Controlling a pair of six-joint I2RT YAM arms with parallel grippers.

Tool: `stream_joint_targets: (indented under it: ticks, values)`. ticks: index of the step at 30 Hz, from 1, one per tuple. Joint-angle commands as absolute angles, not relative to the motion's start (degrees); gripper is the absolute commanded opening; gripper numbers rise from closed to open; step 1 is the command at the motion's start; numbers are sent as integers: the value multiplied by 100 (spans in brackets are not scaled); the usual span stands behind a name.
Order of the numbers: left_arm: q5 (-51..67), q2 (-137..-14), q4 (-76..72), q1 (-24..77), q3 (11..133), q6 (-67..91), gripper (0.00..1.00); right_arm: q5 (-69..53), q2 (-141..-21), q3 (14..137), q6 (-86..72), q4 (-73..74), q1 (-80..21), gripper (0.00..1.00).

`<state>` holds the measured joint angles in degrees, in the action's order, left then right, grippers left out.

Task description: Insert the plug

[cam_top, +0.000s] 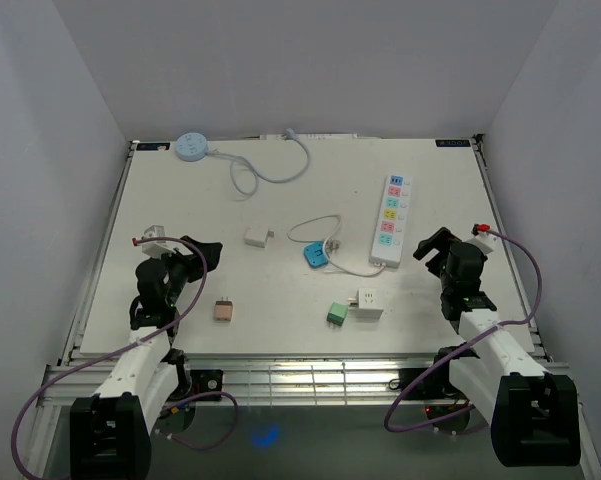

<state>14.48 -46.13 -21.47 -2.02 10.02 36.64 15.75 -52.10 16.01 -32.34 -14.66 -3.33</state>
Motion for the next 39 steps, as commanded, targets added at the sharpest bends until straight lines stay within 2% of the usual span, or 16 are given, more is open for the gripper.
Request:
stream_joint_targets:
  ticks: [1,15,24,30,34,39]
  values:
    - [1538,-4570,-2250,-185,1090,3612,98,1512,-5124,1573,-3120,-1766,-308,89]
    - [1591,-4763,-2329,-185,1169,3630,98,660,-5625,1820,-2707,-1924,-308,89]
    - [2030,-5483,-2759,-97,1353,3472,98,123,-6345,2241,-2549,-1767,-369,89]
    - [1275,-6773,-2760,991,2126,2937,98,62,-6416,2276,-2505,-1802,-395,89]
    - [994,-7513,-2234,1282,2776,2629,98,62,-6433,2276,-2487,-1819,-413,89]
    - [90,-8164,-1487,1651,3680,2005,98,62,-6504,2320,-2479,-1811,-413,89]
